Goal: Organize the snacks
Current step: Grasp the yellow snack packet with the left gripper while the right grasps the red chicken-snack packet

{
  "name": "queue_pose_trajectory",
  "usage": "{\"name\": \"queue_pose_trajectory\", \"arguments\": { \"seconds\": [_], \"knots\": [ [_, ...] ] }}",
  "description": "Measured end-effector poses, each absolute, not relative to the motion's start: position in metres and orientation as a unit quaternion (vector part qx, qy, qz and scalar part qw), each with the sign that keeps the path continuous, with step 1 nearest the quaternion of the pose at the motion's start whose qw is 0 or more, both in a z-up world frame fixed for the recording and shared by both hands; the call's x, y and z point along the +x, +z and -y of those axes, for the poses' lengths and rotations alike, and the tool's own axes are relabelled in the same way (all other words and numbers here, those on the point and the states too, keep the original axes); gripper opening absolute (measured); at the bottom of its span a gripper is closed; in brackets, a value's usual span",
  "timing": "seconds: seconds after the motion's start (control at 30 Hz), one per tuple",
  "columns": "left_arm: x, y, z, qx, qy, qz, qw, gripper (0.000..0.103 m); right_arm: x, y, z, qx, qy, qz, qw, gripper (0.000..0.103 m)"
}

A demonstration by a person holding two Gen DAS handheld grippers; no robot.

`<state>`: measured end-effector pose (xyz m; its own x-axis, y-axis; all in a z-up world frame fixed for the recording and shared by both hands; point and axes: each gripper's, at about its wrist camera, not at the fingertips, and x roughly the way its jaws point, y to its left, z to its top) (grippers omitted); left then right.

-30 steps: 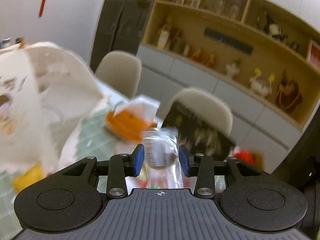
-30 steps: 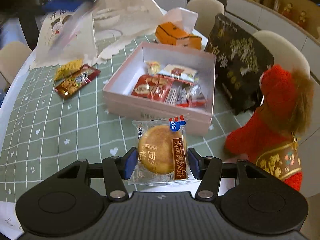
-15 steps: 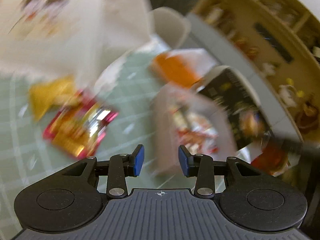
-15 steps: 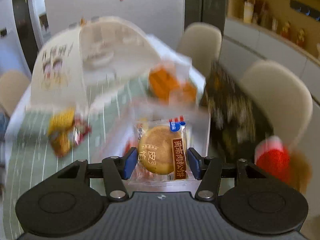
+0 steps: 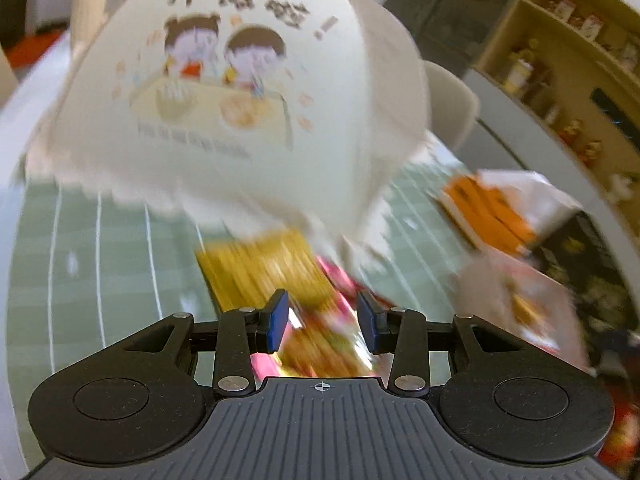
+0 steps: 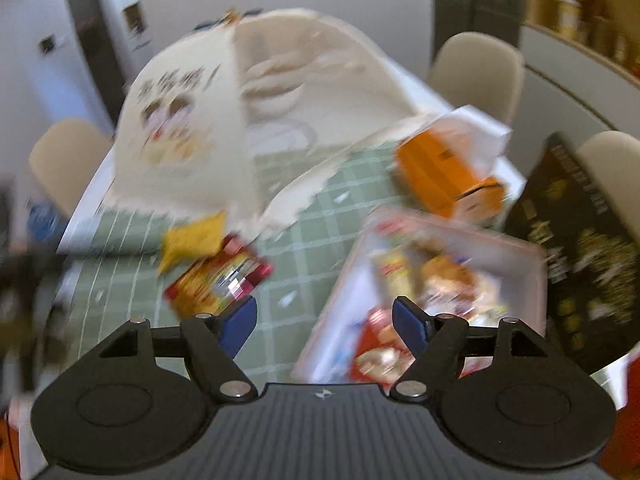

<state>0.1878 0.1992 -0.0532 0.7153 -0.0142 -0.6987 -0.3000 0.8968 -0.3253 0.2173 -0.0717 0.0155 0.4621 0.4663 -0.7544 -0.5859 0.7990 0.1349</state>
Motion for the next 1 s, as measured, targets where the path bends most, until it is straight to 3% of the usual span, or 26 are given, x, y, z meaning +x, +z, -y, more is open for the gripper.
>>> {"name": "queue_pose_trajectory", "arguments": {
  "seconds": [0.27, 0.37, 0.7, 1.0],
  "knots": [
    [0.266, -0.092, -0.225, -0.117, 0.118, -0.405, 0.899, 0.042, 0.187, 0.01, 0.063, -0.173, 0.326, -0.376, 0.85, 0.075],
    [0.269, -0.104, -0.227, -0.132, 0.102, -0.416, 0.894, 0.039, 0.2, 0.009, 0.06, -0.174, 0.326, -0.378, 0.849, 0.075],
    [0.169, -0.108, -0.177, -0.154, 0.022, -0.436, 0.886, 0.038, 0.249, -0.028, -0.012, -0.135, 0.35, -0.431, 0.821, 0.076],
    [0.077, -0.11, -0.158, -0.258, 0.034, -0.445, 0.857, 0.036, 0.267, -0.073, -0.097, -0.139, 0.324, -0.477, 0.805, 0.076]
  ]
}}
